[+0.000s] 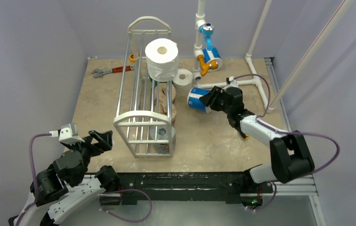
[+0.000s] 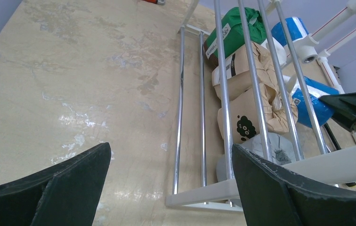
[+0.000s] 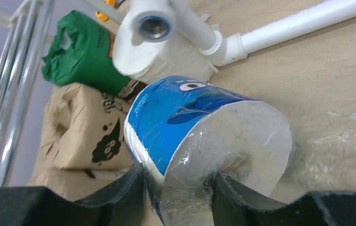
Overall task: Place and organize the paper towels onto the shelf
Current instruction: Adjust the paper towel at the center of the board.
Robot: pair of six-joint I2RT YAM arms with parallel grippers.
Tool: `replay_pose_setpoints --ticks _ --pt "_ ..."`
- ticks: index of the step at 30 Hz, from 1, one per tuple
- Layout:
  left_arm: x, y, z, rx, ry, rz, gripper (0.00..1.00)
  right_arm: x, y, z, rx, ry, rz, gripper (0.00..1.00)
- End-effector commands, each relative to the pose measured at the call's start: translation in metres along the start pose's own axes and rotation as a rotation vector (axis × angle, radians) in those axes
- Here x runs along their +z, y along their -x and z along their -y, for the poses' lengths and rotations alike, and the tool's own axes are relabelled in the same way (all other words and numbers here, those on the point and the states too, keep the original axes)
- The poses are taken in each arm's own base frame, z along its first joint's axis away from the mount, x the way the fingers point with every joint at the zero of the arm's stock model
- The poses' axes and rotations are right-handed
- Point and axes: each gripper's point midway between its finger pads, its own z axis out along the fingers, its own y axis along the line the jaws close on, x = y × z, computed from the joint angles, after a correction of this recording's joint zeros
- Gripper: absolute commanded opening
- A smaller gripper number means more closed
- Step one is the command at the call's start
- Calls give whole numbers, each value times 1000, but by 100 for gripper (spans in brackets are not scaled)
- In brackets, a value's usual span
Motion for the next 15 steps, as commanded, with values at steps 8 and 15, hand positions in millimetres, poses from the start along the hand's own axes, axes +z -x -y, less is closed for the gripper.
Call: replay_pose_setpoints --ticks 8,15 --pt "-3 10 12 -82 -68 29 100 -110 3 -29 -406 -252 -181 29" --pt "1 0 22 -98 -99 3 100 -139 -45 -16 -611 -408 -354 31"
